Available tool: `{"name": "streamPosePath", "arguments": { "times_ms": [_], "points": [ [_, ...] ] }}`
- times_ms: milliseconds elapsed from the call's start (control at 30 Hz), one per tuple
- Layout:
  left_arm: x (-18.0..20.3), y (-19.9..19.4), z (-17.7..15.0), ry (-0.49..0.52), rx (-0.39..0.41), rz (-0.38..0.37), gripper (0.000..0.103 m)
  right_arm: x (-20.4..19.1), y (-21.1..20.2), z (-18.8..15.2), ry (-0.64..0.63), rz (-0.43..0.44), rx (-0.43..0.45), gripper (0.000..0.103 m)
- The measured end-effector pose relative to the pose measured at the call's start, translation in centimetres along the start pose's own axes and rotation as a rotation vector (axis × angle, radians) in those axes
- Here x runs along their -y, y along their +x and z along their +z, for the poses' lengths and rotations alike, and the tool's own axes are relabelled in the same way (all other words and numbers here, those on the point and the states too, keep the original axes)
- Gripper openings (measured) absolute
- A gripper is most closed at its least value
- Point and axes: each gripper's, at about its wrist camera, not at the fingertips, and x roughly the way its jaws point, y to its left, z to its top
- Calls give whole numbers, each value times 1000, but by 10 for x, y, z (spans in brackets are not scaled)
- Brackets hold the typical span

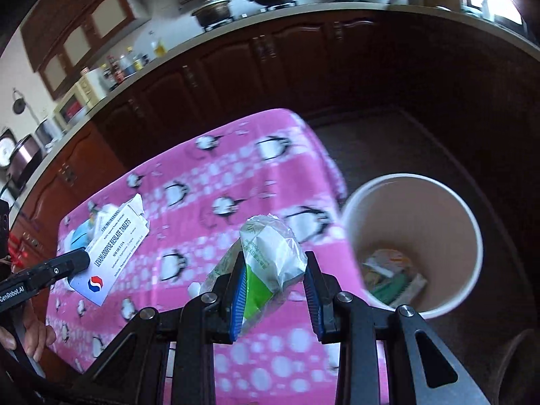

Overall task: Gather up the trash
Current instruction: 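Carry the box and bag to the white bin and open both tools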

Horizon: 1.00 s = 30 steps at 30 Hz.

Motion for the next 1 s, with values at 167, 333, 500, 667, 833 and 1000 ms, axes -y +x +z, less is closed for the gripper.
{"name": "streamPosePath", "arguments": {
  "times_ms": [167,333,500,667,833,1000],
  "points": [
    [21,19,6,45,-13,5,18,32,-7,-1,42,-43,-3,30],
    [37,25,14,72,-14,-6,18,52,-12,-3,74,-55,-1,30],
    [53,32,24,108,-17,-25,16,62,-12,-2,80,-68,2,30],
    [74,40,41,139,-23,-80,16,79,-12,7,82,-107,11,30],
    [88,65,55,117,-64,-115,16,96,-7,9,107,-124,6,30],
    [119,91,71,146,-88,-139,16,112,-2,10,119,-183,-3,30]
  ]
}}
